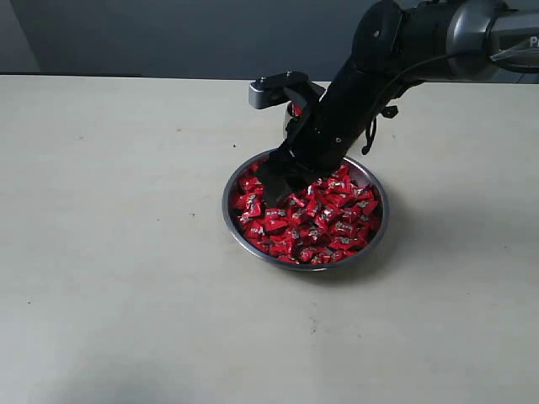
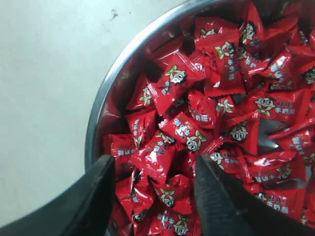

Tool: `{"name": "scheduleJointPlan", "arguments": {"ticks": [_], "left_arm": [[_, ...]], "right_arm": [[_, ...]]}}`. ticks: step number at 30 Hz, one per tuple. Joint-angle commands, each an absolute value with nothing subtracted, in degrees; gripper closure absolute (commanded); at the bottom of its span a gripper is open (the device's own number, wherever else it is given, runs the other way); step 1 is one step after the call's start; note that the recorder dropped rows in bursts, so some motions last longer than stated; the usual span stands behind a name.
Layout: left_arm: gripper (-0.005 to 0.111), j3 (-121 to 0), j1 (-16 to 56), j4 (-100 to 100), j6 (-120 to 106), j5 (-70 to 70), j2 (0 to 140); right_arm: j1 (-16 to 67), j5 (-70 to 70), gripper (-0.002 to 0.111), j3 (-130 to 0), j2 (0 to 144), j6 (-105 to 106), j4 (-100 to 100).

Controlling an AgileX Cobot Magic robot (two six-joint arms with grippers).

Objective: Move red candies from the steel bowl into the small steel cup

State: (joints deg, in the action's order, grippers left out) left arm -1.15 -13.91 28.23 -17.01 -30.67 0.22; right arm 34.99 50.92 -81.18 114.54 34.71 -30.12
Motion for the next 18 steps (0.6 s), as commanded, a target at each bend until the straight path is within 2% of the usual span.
{"name": "scheduleJointPlan", "arguments": {"ticks": [1, 18], "left_arm": [[0.106, -1.15, -14.1, 28.26, -16.92, -30.36, 0.0], [0.106, -1.15, -14.1, 28.26, -16.92, -30.36, 0.0]], "right_arm": [[35.09, 50.63, 0.06, -81.46, 114.47, 34.79, -30.03], [35.09, 49.41, 0.06, -81.46, 114.47, 34.79, -30.03]]}}
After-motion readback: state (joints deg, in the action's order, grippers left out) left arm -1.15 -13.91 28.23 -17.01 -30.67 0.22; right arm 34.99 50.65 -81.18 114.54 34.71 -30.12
